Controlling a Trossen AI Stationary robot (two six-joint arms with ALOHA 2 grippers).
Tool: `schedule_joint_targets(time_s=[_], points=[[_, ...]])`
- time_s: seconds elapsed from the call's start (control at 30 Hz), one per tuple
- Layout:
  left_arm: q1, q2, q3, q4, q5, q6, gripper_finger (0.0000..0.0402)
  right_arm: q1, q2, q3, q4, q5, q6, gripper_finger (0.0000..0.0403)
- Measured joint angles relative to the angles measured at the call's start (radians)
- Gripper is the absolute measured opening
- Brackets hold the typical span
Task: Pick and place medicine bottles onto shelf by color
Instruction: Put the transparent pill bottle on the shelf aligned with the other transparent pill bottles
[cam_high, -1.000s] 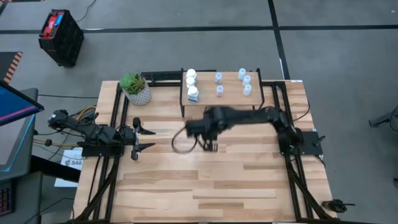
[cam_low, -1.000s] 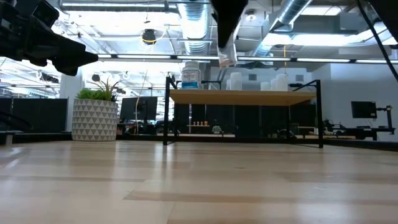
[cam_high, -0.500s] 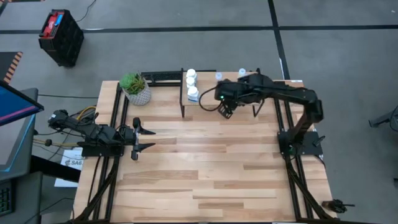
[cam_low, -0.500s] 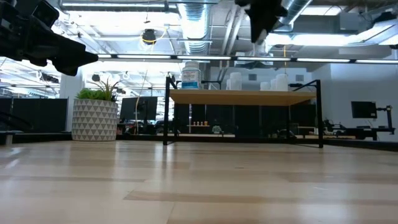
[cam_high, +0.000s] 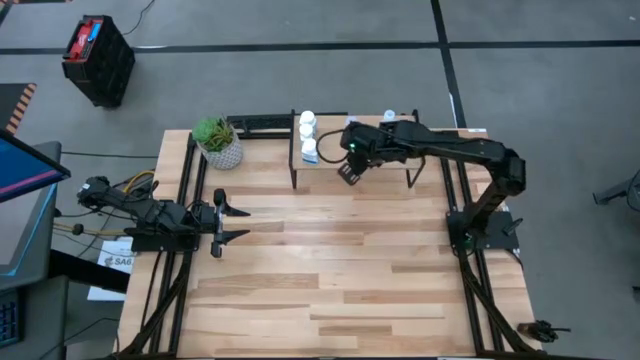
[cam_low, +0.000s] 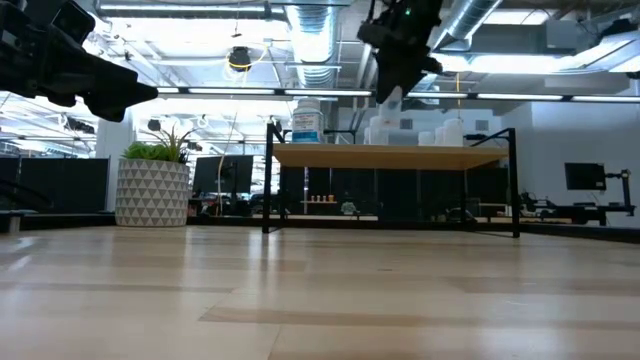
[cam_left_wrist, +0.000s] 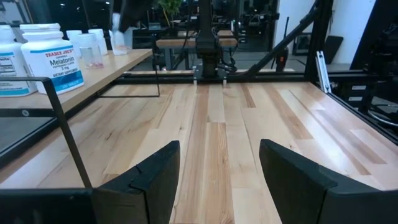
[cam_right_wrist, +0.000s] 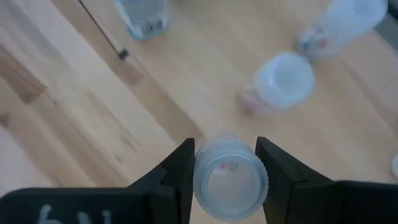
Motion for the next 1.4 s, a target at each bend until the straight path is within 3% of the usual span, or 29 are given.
schedule_joint_targets(time_s=[0.3, 1.1, 1.4], points=[[0.0, 0.0, 0.0, 0.0, 0.0, 0.0, 0.021, -0.055, 0.089, 0.001, 0.045, -0.024, -0.017, 0.0147], [0.0, 0.0, 0.0, 0.0, 0.0, 0.0, 0.021, -0.116, 0.09, 0.002, 0.076, -0.087, -0.043, 0.0153], [0.0, 0.0, 0.0, 0.0, 0.0, 0.0, 0.021, -0.116, 0.09, 0.002, 0.077, -0.085, -0.045, 0.021]])
